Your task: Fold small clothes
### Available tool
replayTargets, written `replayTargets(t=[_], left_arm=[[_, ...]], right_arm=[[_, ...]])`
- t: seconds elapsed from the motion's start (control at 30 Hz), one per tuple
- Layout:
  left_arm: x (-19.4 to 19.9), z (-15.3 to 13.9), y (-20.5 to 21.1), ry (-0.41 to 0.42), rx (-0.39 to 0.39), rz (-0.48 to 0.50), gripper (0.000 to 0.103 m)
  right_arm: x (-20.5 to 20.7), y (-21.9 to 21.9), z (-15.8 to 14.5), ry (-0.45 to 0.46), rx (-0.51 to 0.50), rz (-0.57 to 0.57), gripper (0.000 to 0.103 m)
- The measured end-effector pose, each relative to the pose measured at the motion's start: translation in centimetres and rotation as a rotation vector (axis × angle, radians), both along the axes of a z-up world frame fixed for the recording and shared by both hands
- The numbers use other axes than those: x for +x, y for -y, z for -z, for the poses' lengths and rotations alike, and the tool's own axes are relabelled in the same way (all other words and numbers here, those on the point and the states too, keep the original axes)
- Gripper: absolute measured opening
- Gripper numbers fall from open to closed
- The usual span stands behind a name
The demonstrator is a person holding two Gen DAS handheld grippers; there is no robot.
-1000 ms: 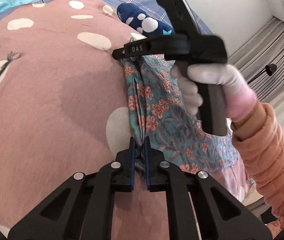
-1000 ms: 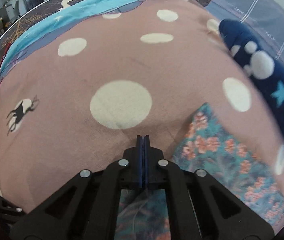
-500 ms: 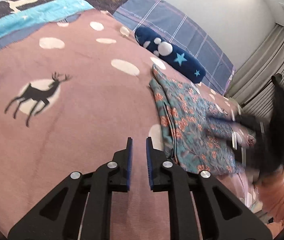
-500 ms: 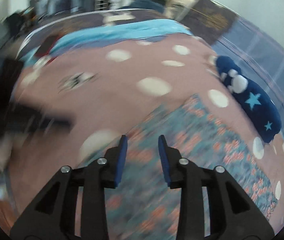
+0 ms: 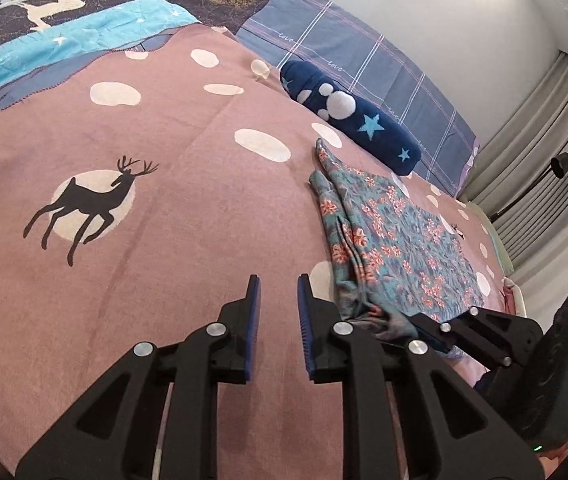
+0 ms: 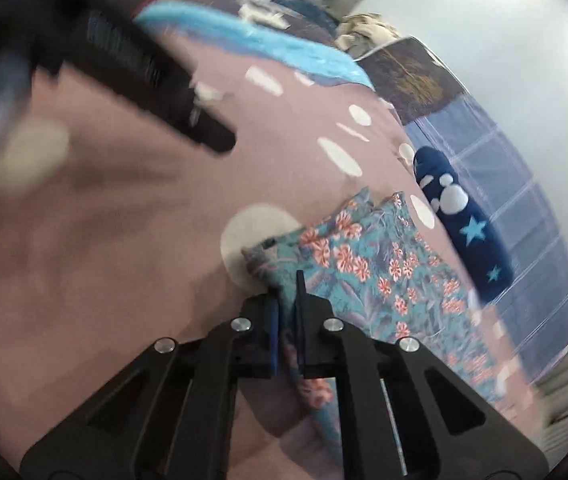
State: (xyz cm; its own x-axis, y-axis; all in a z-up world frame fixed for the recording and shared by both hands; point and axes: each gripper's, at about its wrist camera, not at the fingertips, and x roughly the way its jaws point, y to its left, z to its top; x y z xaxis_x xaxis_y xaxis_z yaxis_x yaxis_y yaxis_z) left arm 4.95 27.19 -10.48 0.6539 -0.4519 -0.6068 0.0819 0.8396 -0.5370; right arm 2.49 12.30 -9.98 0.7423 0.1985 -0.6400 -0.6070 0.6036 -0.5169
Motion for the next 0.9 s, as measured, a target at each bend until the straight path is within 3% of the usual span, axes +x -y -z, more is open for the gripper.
replayTargets(t=[0.13,0.33,0.5,0.67,0.8,0.9], left_arm=[[1.7,0.4,0.7,-0.026,-0.043,0.053,0.021],[5.9,-0.1,4.9,-0.038,-0.083,0.228,0.041],[9.7,0.9,7.8,-0.105,-0.014,0.281,0.041],[11.8,1.5,8.3,-0.129,-0.071,0.291,0.042],[12.8,1.8,8.4,-0.132,-0.106,0.297,0.041],[13.4,1.8,9.1,-0.113,-0.101,0.322,0.033]], right_arm=[[0.4,1.5,0.3,-0.075,0.053,-0.002,0.006],[-0.6,2.1,0.2,-0.085,0.100,0.013,0.010],[-1.1,2.1,0.5,-0.090,0.113,0.032,0.011],[-1.4,2.3,0.4,-0.087,0.115,0.047,0.012],[-1.5,2.3,0.8,-0.091,0.104,0.062,0.024],[-1.2,2.1,1.2,-0.091,0.088,0.077,0.031]])
